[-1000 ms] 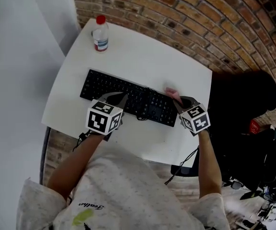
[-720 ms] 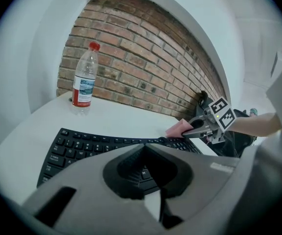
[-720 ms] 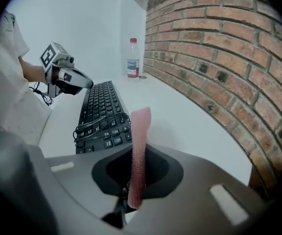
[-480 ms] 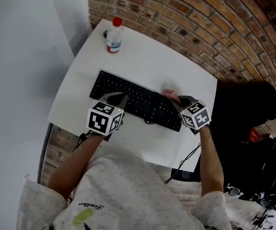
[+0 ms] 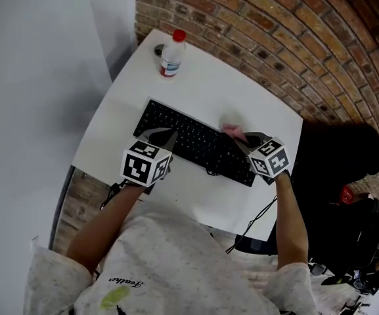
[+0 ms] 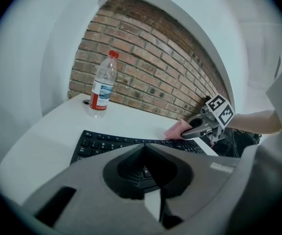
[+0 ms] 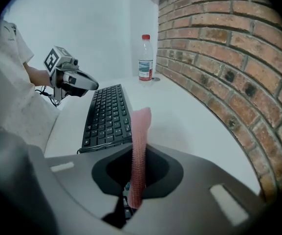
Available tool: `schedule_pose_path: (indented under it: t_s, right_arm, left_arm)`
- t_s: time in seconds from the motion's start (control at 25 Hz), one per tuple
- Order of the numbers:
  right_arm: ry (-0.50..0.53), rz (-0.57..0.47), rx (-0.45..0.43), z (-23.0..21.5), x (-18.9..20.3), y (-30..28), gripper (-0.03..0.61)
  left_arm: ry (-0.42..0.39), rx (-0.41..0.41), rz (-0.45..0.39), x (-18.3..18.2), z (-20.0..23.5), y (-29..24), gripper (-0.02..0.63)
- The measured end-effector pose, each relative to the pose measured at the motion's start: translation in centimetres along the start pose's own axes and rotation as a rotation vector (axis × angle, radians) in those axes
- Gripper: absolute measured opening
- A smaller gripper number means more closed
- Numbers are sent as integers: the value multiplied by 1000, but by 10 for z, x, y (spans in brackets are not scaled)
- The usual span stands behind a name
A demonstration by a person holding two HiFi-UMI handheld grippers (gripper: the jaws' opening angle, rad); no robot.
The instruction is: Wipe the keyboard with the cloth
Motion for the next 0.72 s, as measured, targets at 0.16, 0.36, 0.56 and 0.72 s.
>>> schedule_pose_path:
  t_s: [0.16,0.36,0.56,0.72]
  right_arm:
    - [15,4,-12,6,-12,-7,25]
    - [33,16,-28,10,-26,-17,25]
    - [55,17,-50,15,-44,-30,25]
    - [74,21,-70,21,-60,-40,25]
  left_arm:
    - [5,-3,-5,-2,8,7,-8]
    - [10,-9,-10,-5,20,14,-8]
    - [23,-17,-15,-7,34,21,-8]
    - [34,-25,-21,-9,46,30,-8]
Point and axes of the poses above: the fingertips, and each gripper's own axes: y backward along the fingers, z to its left, x out of its underside, the point moved 2 cm from there along y, backward along the fingers, and after that the axes turned 8 degrees about y, right-handed, at the moved point
